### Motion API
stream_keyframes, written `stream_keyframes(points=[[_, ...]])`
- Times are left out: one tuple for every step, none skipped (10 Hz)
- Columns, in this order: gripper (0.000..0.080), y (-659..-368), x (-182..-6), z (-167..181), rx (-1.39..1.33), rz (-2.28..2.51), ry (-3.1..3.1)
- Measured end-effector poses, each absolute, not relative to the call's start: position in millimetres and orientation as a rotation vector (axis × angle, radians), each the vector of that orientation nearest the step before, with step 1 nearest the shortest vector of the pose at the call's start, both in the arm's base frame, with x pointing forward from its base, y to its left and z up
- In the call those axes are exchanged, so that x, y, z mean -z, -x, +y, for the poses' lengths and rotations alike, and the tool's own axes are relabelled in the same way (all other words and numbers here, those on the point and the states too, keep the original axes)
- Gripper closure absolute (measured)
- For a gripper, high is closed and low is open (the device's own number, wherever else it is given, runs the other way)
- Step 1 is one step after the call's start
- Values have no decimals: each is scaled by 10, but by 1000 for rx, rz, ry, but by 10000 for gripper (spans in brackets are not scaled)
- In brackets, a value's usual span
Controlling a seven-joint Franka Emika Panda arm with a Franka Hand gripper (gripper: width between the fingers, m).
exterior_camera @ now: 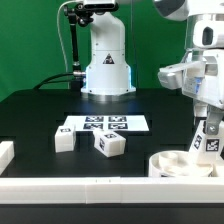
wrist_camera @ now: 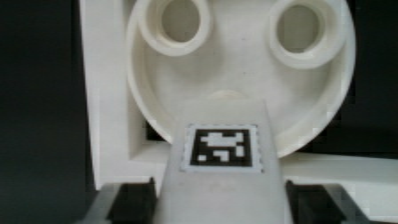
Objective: Assemble stool
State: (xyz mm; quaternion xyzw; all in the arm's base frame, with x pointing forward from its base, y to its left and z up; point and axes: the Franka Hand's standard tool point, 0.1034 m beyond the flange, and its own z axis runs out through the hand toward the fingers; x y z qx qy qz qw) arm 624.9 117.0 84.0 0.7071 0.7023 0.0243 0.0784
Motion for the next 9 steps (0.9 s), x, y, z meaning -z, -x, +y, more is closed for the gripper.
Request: stream_keyframes(points=[[452, -6250, -840, 1169, -75, 2081, -2139], [452, -6250, -840, 1168, -78, 2056, -2164], [452, -6250, -840, 1166, -78, 2056, -2164], [452, -6250, -840, 1166, -80, 2040, -2180], [452, -6249, -839, 1166, -90, 1943, -2270], [452, -6249, -838, 1166, -99, 1849, -2351], [452, -6248, -837, 1166, -108, 1760, -2421], [452, -6247, -836, 1166, -115, 1676, -2483], [452, -6247, -836, 1165, -120, 1622, -2521]])
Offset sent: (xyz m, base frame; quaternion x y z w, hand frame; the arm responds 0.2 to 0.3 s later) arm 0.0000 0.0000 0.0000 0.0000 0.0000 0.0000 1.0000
